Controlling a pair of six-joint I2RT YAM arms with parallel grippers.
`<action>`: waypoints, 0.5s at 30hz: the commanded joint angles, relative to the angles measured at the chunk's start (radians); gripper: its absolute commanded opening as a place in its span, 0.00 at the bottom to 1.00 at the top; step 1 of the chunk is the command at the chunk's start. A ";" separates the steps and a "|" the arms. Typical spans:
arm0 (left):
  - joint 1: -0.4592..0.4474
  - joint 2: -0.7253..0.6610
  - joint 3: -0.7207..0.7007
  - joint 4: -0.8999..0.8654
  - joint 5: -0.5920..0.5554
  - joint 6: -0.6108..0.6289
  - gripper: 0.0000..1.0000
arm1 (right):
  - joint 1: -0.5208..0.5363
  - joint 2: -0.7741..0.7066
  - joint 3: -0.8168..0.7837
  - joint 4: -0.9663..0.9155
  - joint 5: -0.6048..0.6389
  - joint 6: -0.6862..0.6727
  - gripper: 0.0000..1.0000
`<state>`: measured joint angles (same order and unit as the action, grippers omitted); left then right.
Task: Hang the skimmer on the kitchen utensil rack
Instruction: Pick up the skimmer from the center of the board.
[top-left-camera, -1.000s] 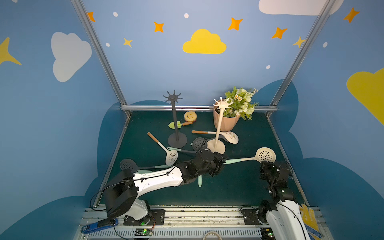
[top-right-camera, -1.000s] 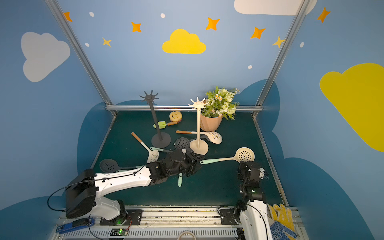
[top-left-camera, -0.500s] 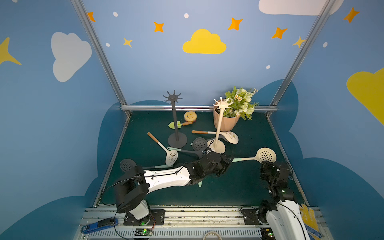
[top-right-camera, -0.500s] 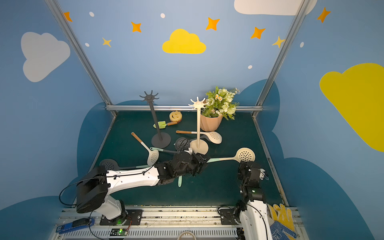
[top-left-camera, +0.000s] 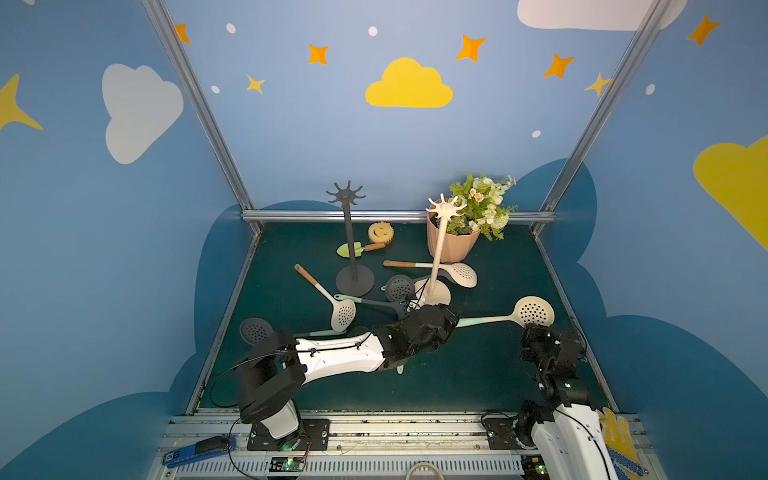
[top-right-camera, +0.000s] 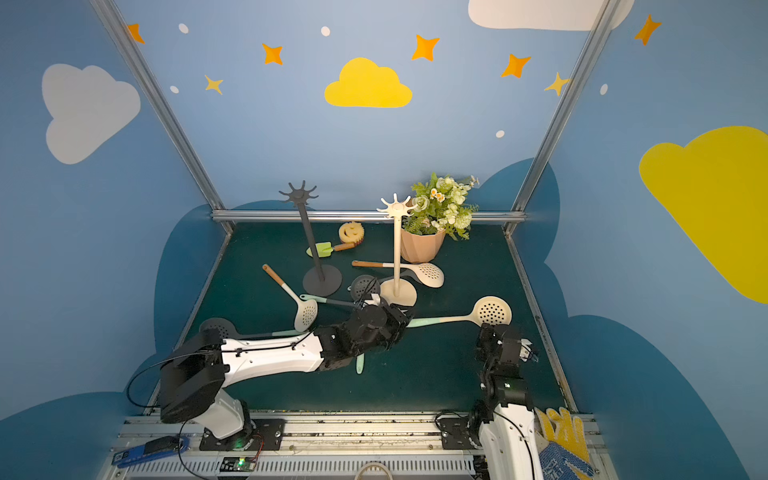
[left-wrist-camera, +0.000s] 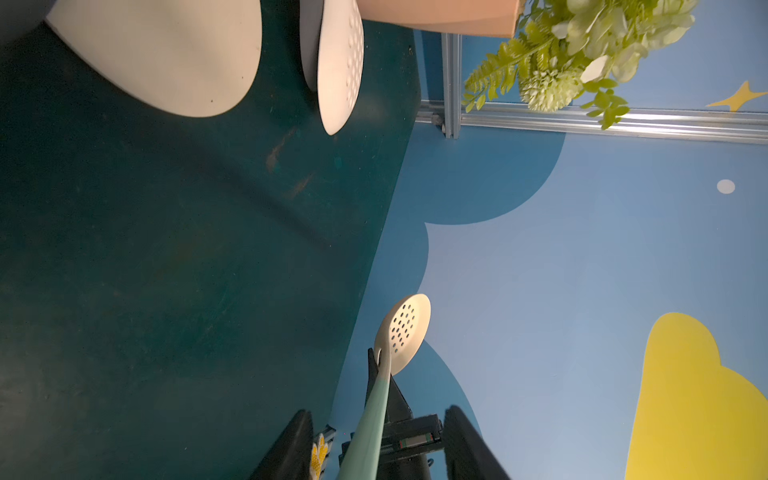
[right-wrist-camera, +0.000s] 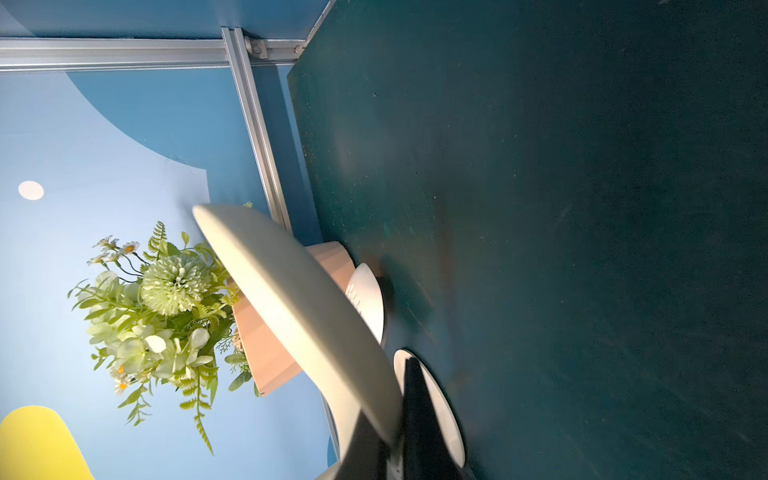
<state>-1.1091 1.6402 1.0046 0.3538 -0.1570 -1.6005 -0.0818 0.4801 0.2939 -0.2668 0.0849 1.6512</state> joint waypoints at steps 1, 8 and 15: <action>-0.002 0.020 0.011 0.051 -0.057 0.026 0.46 | -0.007 0.000 0.038 -0.003 0.003 0.011 0.04; -0.003 0.034 0.010 0.101 -0.072 0.039 0.36 | -0.007 0.000 0.040 -0.012 0.000 0.008 0.04; -0.006 0.062 0.023 0.113 -0.036 0.033 0.36 | -0.009 -0.003 0.039 -0.016 0.011 0.015 0.04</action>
<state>-1.1095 1.6825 1.0046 0.4450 -0.2039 -1.5784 -0.0883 0.4828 0.2955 -0.2687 0.0864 1.6642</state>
